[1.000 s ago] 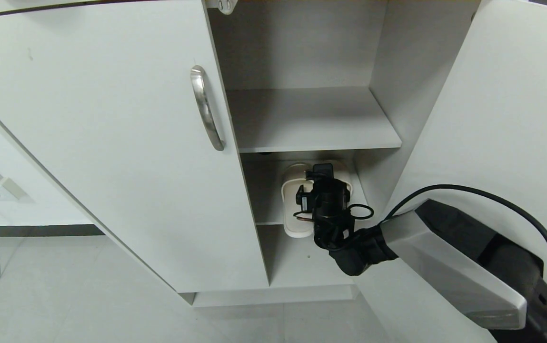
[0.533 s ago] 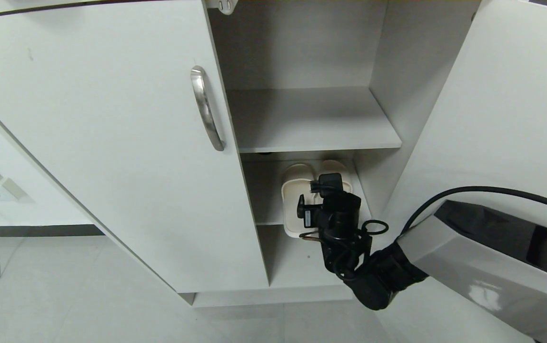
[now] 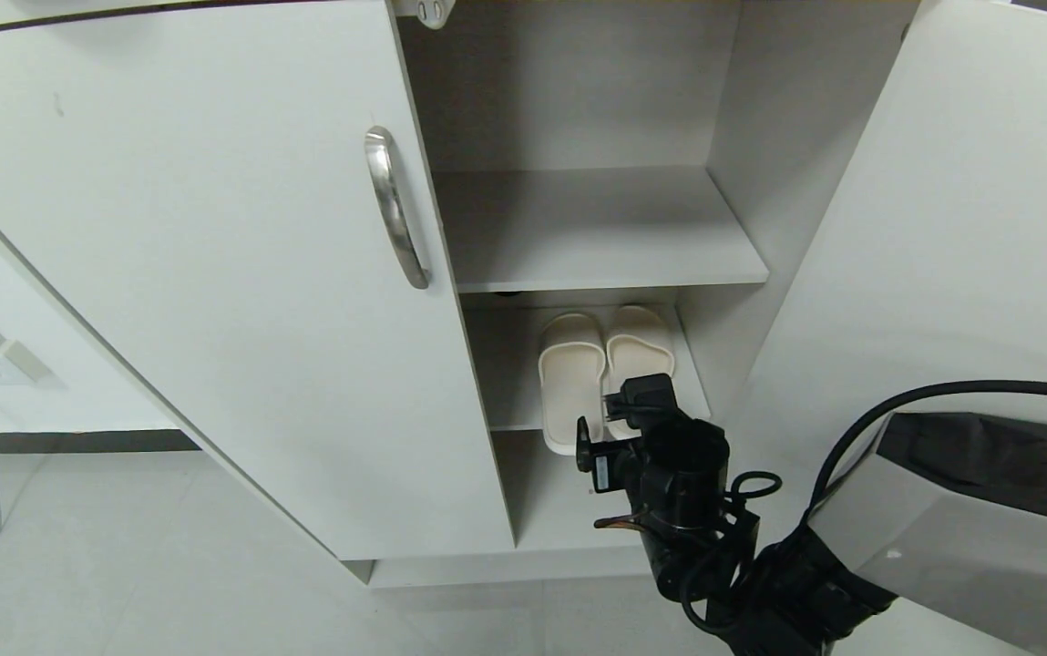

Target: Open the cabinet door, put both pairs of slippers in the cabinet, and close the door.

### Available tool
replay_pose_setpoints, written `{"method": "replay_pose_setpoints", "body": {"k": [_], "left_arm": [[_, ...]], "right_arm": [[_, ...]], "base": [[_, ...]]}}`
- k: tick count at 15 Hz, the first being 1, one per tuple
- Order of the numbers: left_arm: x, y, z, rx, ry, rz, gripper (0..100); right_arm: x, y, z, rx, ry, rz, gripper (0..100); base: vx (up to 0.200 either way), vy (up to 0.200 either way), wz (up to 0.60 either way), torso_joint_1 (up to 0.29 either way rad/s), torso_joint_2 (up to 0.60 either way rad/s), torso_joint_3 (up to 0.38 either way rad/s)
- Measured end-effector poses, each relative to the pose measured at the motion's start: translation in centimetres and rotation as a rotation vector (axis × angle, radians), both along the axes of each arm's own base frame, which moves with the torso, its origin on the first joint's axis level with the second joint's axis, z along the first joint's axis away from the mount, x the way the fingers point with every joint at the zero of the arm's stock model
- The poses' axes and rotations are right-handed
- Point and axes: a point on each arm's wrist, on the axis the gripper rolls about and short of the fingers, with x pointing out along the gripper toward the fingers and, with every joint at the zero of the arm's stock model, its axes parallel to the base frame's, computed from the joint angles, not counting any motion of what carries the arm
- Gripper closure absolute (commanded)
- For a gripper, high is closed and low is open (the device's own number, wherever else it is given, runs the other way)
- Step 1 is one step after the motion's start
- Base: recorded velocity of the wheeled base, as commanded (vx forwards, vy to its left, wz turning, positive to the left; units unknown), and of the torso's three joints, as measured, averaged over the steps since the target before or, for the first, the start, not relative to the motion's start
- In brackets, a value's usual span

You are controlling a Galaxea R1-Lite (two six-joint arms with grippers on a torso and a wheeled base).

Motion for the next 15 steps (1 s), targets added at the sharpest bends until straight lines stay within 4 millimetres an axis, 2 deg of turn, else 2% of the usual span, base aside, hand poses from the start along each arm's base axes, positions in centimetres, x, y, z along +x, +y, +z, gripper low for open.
{"method": "replay_pose_setpoints", "body": {"k": [4,12,15], "left_arm": [[0.00,0.00,0.00,0.000,0.000,0.000,100],[0.00,0.00,0.00,0.000,0.000,0.000,100],[0.00,0.00,0.00,-0.004,0.000,0.001,100]], "right_arm": [[-0.20,-0.09,0.08,0.000,0.001,0.002,0],[-0.27,-0.18,0.00,-0.001,0.001,0.002,0],[-0.32,-0.15,-0.01,-0.001,0.002,0.003,0]], "base": [[0.000,0.000,0.00,0.000,0.00,0.000],[-0.200,0.000,0.00,0.004,0.00,0.002],[0.000,0.000,0.00,0.000,0.00,0.000]]}}
